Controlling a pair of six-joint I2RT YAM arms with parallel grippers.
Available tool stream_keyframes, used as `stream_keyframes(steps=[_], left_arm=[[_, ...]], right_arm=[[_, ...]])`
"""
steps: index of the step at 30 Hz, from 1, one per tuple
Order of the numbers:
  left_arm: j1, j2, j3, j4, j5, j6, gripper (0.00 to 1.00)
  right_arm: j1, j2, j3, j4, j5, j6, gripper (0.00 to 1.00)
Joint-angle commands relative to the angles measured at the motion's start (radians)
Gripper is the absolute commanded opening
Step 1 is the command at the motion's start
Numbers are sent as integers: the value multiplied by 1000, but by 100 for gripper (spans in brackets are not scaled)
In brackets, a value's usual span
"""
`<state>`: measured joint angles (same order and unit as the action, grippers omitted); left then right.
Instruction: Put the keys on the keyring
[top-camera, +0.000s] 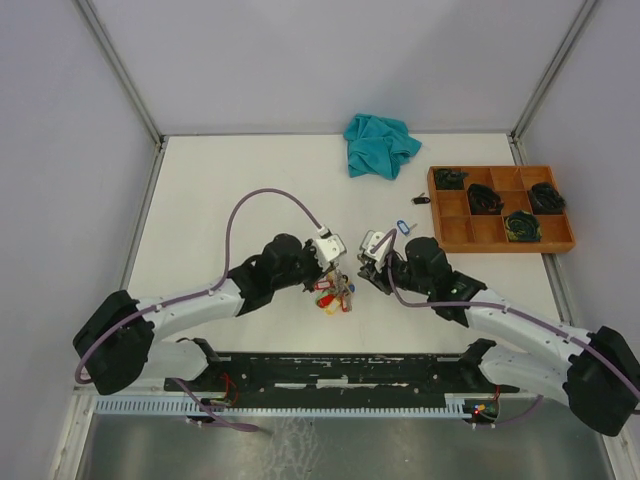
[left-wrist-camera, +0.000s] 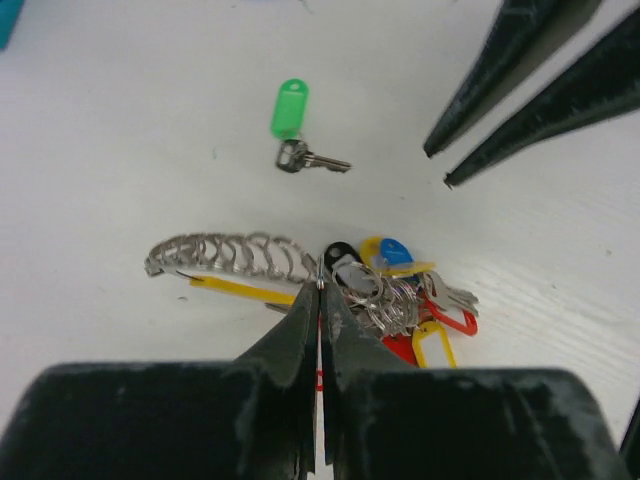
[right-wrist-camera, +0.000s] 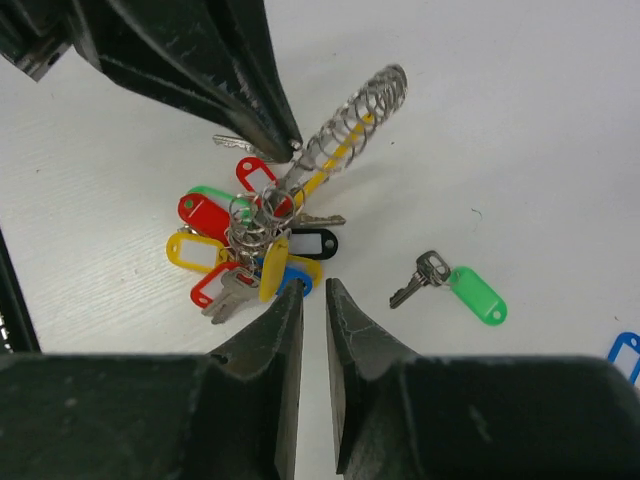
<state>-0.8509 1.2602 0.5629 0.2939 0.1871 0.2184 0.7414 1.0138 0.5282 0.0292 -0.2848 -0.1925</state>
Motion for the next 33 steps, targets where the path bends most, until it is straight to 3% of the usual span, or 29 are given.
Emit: stream_keyframes(steps=[1,7,15,22,26,33], left_arm=[[-1,-23,175,-344,-184,35,3],[-2,-22,281,-583,-148,237,3],[-2,14,308,-610,-33,368,3],[16,39,322,-569,105,386,3],[48,55,315,-532,192,374,3],[65,68,320,-524,206,365,3]], right_arm=[[-7,63,-64,309,-3,-24,22],[-31,260,-183,748,-112,2,29],[-46,406,-148,950,-242,-17,33],[-80,465,-157,1116,-375,23,33],[-86,459,-156,1077,-408,2,33],[-88,413,-146,955,-465,-37,31]])
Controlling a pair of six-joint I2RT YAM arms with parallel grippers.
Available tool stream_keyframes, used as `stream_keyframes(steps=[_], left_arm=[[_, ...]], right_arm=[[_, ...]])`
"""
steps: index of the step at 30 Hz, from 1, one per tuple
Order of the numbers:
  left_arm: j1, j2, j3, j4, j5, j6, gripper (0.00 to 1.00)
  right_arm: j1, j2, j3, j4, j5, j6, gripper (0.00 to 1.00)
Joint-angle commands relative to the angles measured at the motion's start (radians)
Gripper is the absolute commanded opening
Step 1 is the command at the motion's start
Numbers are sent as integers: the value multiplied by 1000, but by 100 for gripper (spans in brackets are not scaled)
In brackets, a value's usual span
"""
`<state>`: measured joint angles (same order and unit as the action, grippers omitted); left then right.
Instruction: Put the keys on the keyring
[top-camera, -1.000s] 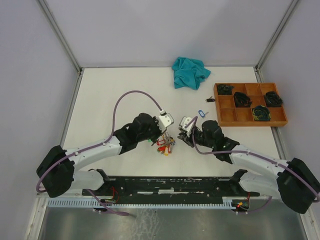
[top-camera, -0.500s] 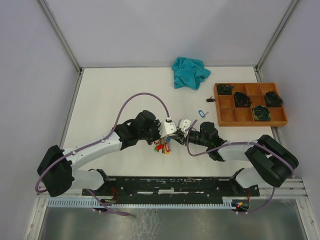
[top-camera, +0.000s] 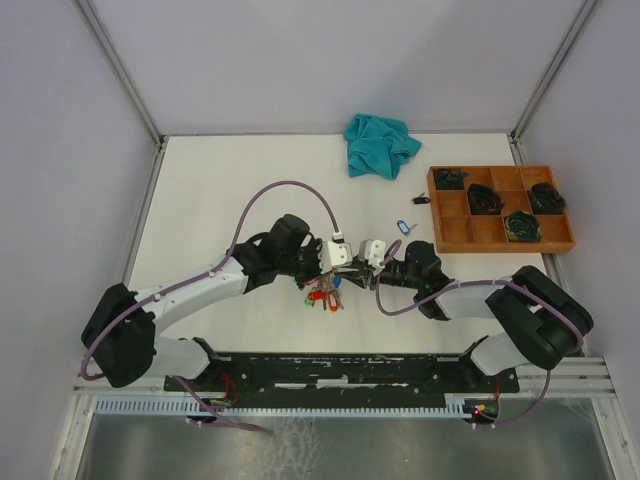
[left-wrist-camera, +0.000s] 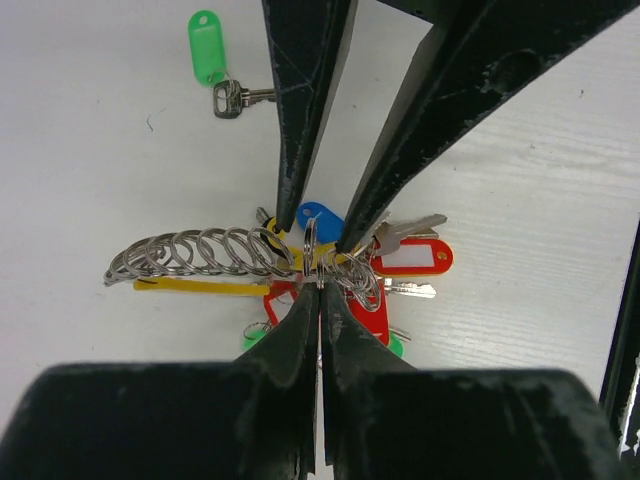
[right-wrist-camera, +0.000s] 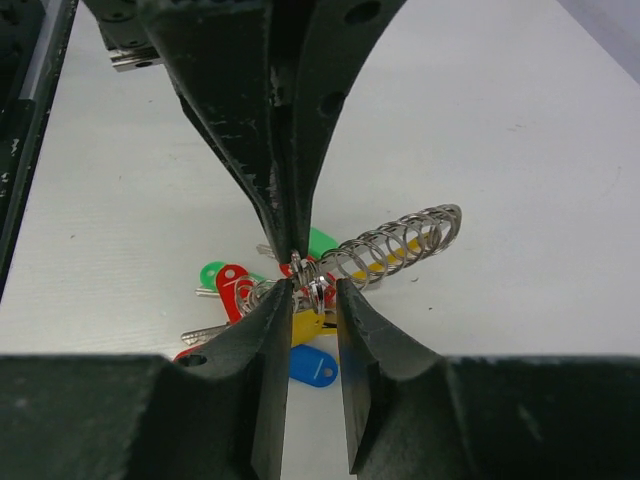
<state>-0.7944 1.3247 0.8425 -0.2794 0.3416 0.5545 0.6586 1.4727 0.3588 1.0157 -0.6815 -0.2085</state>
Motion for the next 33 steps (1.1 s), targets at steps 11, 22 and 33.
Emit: stream_keyframes(steps=[11,22,33], left_arm=[[11,-1,39,59,89,24,3],[10,-30,24,84,137,17,3],[11,-23,26,79,198,22,3]], right_arm=[[-5,-69,61,-119,-102,-23,31],[-4,19,73,-30,-112,30,28],[-4,43,78,40,-146,84,19]])
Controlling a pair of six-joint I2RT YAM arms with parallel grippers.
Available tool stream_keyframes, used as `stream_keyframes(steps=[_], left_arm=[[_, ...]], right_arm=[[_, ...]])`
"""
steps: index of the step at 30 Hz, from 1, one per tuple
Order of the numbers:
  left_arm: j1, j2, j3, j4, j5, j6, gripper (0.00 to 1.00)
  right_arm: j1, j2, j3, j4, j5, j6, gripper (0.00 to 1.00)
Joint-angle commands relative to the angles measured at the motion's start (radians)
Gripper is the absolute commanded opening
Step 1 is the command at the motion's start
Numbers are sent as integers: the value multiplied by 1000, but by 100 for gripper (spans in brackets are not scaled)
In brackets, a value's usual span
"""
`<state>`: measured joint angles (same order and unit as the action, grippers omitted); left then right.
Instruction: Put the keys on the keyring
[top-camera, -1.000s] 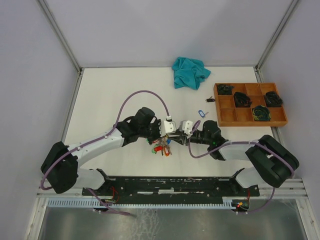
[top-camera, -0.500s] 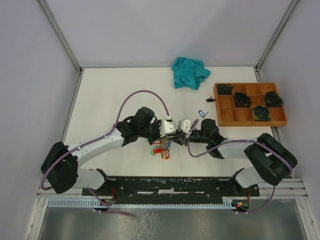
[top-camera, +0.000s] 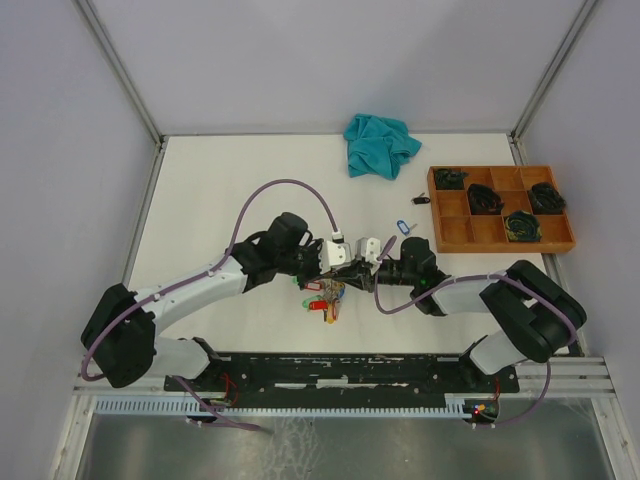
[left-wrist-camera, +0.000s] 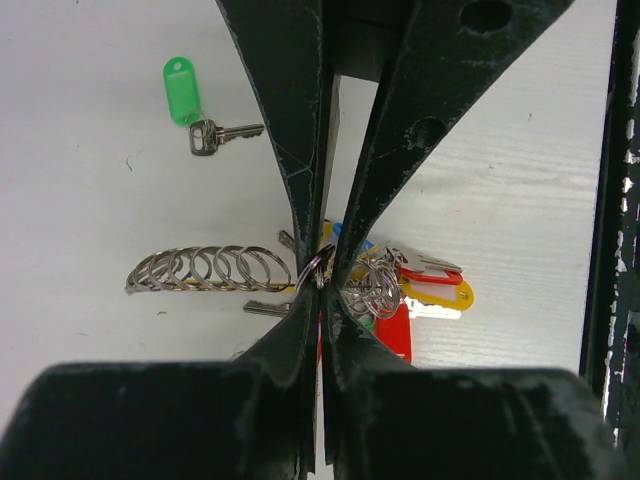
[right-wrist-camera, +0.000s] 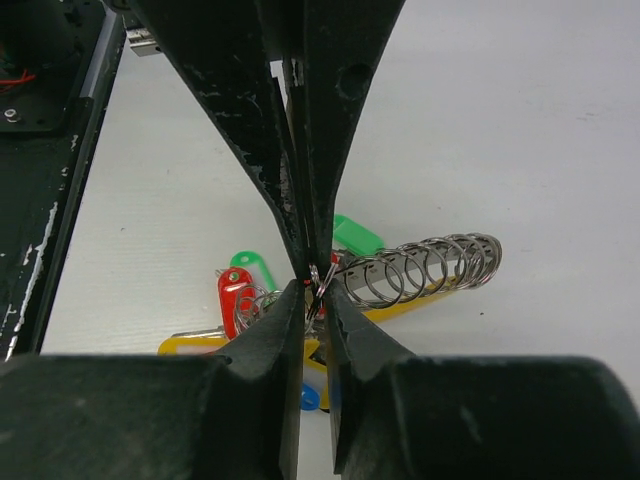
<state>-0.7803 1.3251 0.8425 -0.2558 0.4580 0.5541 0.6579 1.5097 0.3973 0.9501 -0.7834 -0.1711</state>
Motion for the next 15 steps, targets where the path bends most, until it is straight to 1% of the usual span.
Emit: stream_keyframes(steps=[1,5,7,9,12,15], left_arm=[[-3,-23,26,56,80,21,3],[-2,-36,22,68,72,0,3],[-1,-56,2,101,66,-25,4],[7,-85,-32,146,61,-77,9],[23,-144,-94,245,51,-169,21],[49,-219,-207,479,23,-334,28]], right_arm=[[-4,6,40,108,-45,50,16],[-7,-7,33,108,-48,59,3],[-12,-12,28,111,-48,64,1],[-21,-16,21,120,-45,74,1],[-37,-10,10,173,-54,116,1],[-50,8,5,239,-60,168,1]])
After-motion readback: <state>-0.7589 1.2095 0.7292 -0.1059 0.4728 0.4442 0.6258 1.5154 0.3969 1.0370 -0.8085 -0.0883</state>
